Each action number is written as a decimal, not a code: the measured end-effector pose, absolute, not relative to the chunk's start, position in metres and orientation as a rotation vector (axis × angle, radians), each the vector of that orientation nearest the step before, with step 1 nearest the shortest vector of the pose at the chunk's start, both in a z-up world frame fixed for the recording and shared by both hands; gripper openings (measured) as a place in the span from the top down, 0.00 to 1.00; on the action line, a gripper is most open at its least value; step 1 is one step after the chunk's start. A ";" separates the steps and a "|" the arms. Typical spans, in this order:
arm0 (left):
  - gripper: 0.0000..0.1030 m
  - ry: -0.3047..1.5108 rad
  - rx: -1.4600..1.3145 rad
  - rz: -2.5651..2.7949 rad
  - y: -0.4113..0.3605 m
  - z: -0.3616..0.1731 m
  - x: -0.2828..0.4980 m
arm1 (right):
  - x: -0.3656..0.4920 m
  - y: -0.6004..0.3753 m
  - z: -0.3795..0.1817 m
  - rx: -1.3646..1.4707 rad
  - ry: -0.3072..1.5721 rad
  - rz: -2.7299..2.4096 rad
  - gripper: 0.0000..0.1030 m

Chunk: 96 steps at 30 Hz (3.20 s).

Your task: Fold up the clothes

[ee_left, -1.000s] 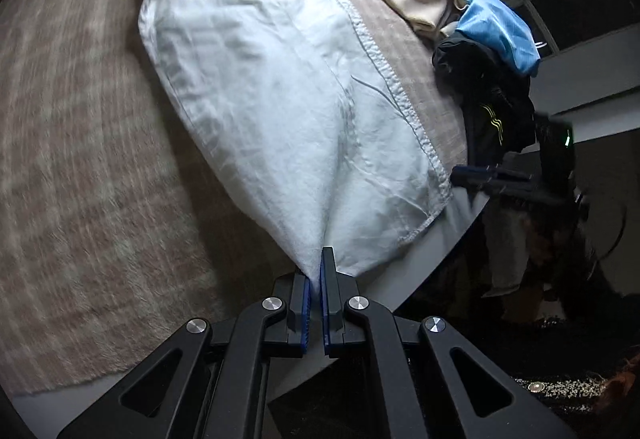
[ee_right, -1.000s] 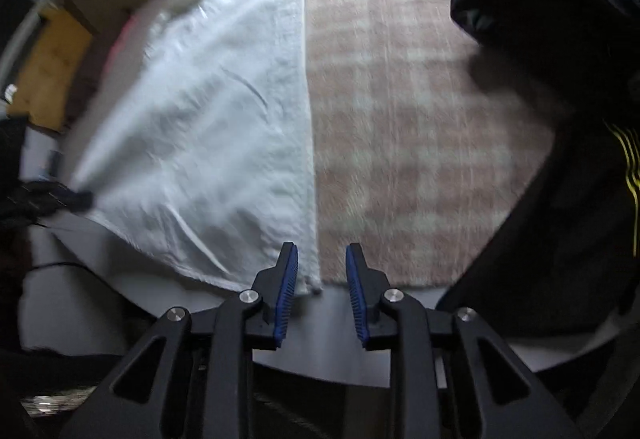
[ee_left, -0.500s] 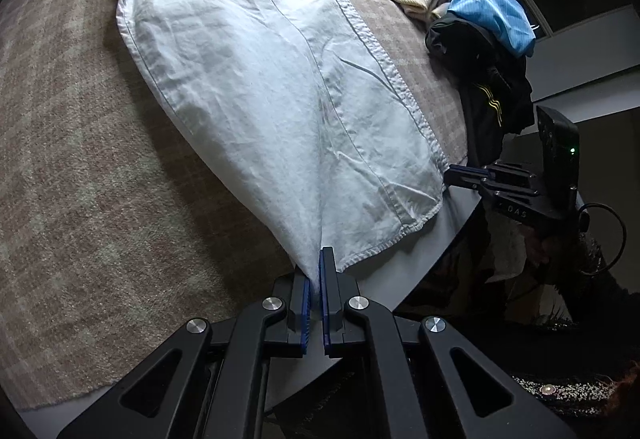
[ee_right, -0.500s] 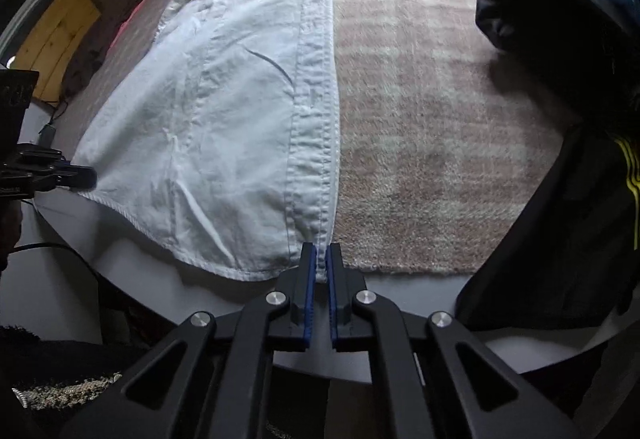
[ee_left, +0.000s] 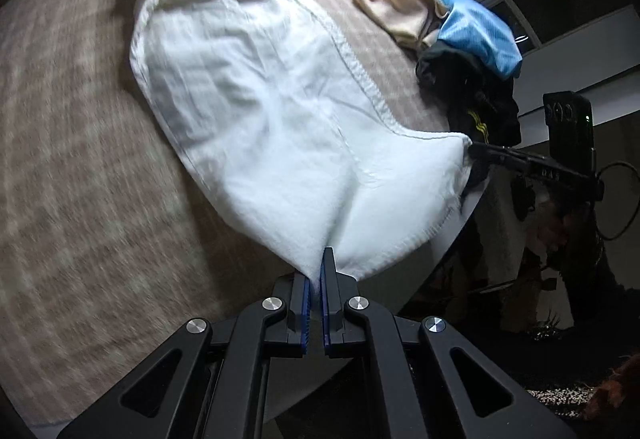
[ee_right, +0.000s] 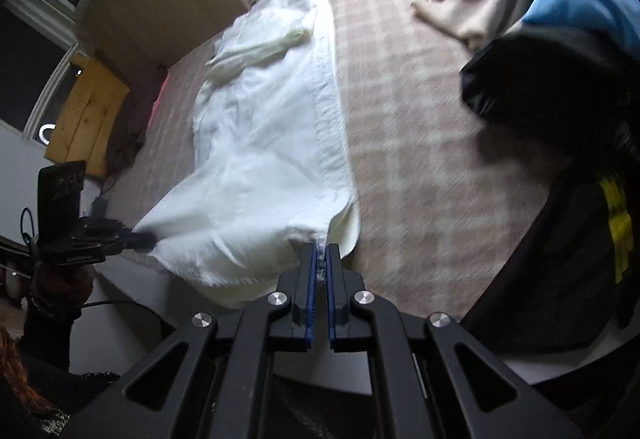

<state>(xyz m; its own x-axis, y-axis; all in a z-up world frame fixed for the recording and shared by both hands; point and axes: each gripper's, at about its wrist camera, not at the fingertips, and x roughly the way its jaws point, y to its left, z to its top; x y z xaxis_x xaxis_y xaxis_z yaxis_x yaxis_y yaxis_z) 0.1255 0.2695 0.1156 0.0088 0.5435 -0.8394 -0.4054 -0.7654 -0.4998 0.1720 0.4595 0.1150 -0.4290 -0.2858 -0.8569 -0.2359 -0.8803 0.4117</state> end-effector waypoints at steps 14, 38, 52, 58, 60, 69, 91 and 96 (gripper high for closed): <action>0.97 -0.125 -1.707 1.782 0.274 0.097 0.139 | 0.193 0.447 0.056 1.886 -0.752 -2.464 0.70; 0.97 -0.171 -1.662 1.803 0.277 0.104 0.139 | 0.188 0.450 0.068 1.750 -0.810 -2.449 0.89; 0.97 -0.342 -1.563 1.892 0.253 0.133 0.067 | 0.113 0.496 0.114 1.464 -1.165 -2.322 0.89; 0.97 -0.346 -1.569 1.964 0.248 0.117 -0.003 | 0.030 0.514 0.093 1.517 -1.102 -2.333 0.89; 0.97 -0.357 -1.612 1.974 0.245 0.100 -0.023 | 0.002 0.521 0.083 1.541 -1.093 -2.329 0.89; 0.91 -0.466 -1.613 2.072 0.214 0.108 -0.032 | -0.058 0.541 0.048 1.672 -1.117 -2.239 0.66; 0.70 -0.415 -1.682 2.115 0.242 0.065 -0.005 | -0.043 0.446 0.057 1.616 -0.171 -2.514 0.64; 0.98 -0.418 -1.622 2.155 0.243 0.071 -0.002 | -0.032 0.451 0.075 1.518 -0.258 -2.492 0.64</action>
